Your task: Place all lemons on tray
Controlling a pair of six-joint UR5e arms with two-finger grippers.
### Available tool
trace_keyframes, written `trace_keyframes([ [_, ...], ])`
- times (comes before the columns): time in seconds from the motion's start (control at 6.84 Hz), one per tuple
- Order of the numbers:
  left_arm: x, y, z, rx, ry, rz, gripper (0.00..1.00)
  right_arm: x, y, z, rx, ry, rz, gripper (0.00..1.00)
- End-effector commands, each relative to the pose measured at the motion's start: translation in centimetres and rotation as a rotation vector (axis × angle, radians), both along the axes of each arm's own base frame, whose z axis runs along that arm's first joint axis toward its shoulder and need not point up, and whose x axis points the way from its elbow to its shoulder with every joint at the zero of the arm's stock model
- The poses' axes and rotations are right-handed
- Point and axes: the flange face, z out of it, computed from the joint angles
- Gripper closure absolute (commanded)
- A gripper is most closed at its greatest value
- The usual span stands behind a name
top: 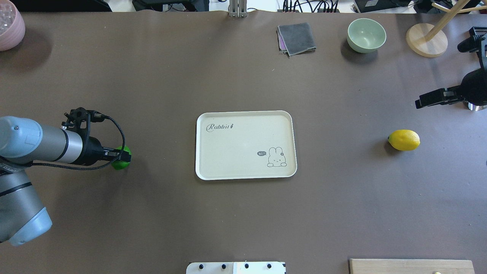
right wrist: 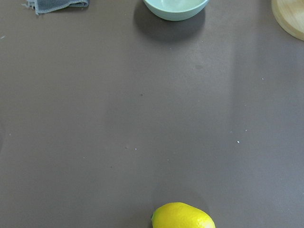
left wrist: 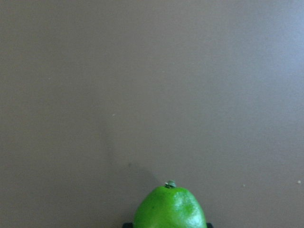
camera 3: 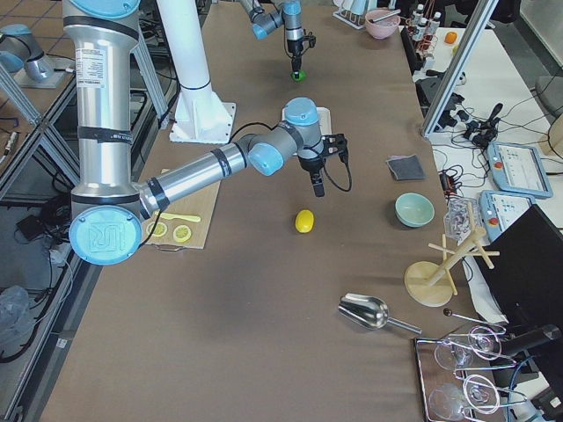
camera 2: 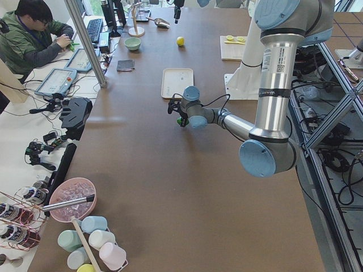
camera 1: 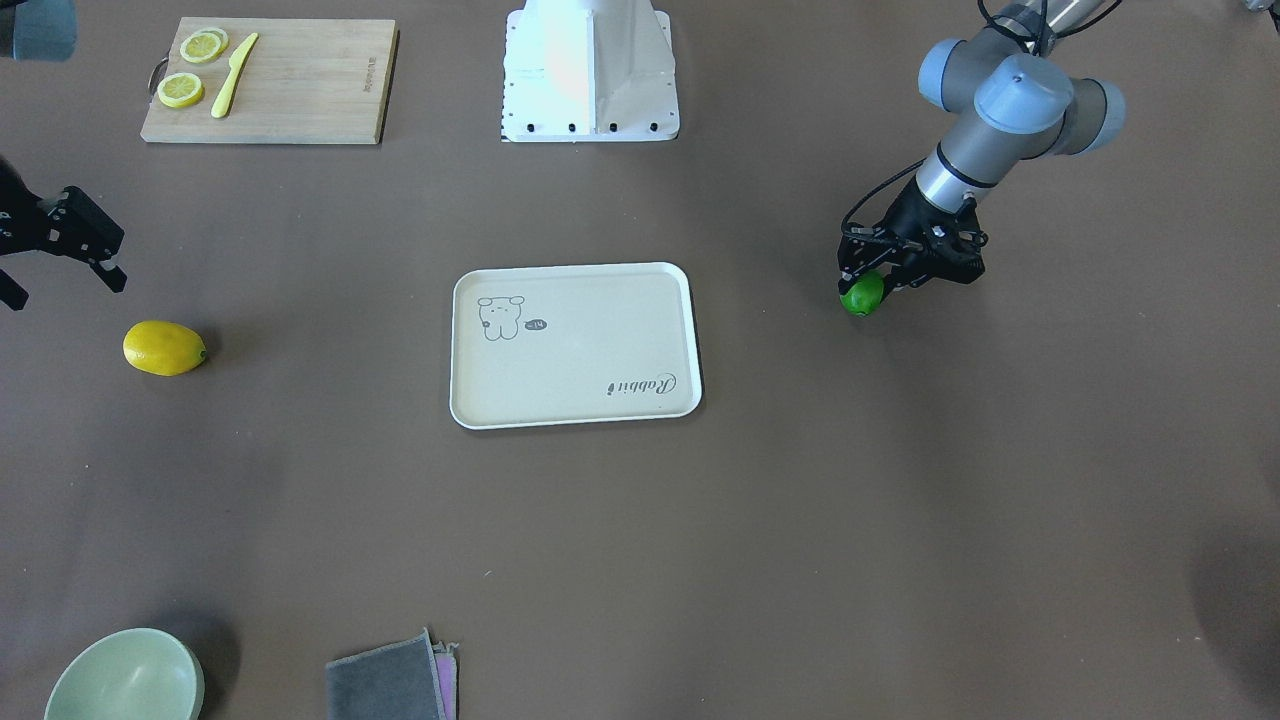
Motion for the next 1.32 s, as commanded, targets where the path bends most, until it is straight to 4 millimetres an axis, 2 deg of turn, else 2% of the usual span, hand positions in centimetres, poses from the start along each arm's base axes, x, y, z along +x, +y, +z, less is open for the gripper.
trace_keyframes([
  [0.0,3.9,-2.6,-7.1,-0.013,0.107,-0.038,1.0,0.0,0.1,0.2,0.003,0.004,-0.005,0.0],
  [0.15,8.1,-4.1,-11.3,-0.044,0.159,-0.049,1.0,0.1,0.1,0.3,0.0,0.005,-0.005,0.0],
  [0.29,11.1,-4.6,-12.9,-0.028,0.16,-0.076,1.0,0.1,0.1,0.5,-0.003,0.006,-0.005,0.0],
  [0.44,13.6,-3.2,-14.9,-0.002,0.175,-0.092,1.0,0.0,0.1,0.5,-0.001,0.007,-0.006,0.0],
  [0.58,14.7,-2.8,-15.4,-0.021,0.185,-0.092,0.84,0.0,0.0,0.8,-0.006,0.011,-0.005,0.0],
  [0.73,14.7,-3.1,-15.0,-0.013,0.175,-0.115,0.03,0.0,-0.1,1.1,-0.011,0.017,-0.004,0.0],
  [0.88,14.6,-3.0,-14.8,0.001,0.17,-0.131,0.02,0.0,-0.1,1.4,-0.007,0.021,-0.011,0.0],
  [1.02,13.5,-2.9,-14.5,0.0,0.173,-0.117,0.02,0.0,-0.1,1.5,-0.004,0.024,-0.015,0.0],
  [1.17,10.5,-3.5,-13.7,0.028,0.168,-0.063,0.01,0.0,-0.1,2.1,0.011,0.038,-0.039,0.0],
])
